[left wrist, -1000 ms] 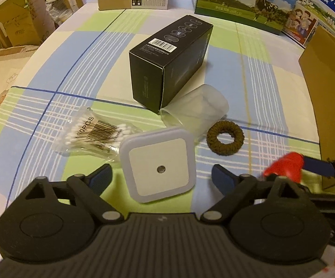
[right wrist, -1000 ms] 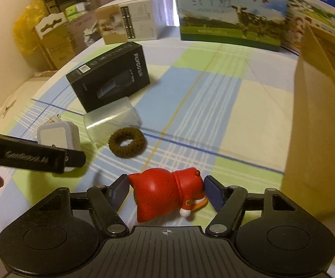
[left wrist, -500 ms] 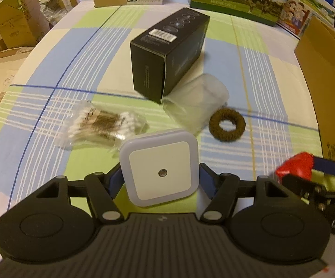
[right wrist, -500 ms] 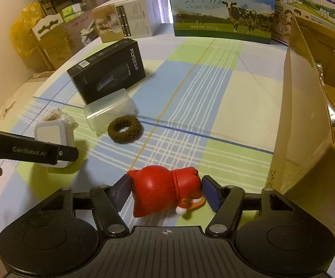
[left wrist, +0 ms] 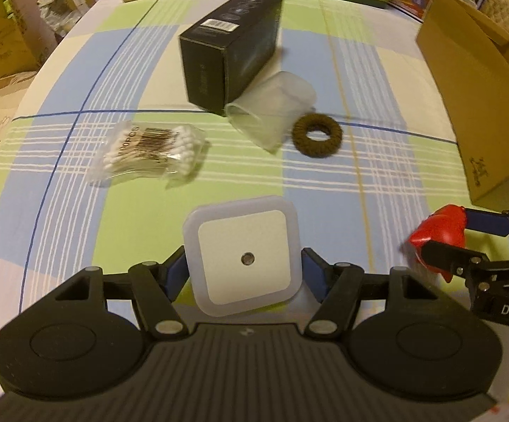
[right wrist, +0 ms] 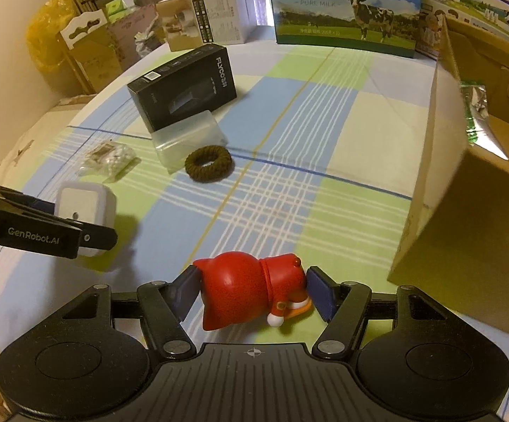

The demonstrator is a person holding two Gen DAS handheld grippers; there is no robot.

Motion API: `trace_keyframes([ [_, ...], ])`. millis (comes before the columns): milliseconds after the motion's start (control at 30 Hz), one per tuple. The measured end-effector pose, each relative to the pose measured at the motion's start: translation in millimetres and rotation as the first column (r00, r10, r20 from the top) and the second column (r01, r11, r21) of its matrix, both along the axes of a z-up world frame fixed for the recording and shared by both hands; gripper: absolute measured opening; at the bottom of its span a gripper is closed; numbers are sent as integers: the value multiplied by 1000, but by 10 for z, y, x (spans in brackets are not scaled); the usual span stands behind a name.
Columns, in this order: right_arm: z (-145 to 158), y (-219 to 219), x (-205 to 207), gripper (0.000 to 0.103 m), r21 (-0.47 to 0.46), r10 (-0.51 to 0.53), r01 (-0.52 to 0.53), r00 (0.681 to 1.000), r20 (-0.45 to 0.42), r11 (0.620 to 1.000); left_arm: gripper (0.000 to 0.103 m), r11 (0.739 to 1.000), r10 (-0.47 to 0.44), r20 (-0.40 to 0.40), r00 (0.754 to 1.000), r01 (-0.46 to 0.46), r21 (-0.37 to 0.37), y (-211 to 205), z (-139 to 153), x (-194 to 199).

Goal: Organize objects
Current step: 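Lift and carry the red toy and night light toward the cardboard box with both tools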

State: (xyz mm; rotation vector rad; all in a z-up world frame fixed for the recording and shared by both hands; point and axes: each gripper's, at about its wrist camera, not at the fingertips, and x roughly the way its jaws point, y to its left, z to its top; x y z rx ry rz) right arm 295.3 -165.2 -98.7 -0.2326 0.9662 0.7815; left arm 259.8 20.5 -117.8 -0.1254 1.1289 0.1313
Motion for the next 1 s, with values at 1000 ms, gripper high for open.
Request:
trace_keyframes([
  [1000, 730, -934, -400, 63, 97, -121, 116, 991, 50, 989, 63, 963, -260, 122, 958, 265, -35, -905, 708, -98],
])
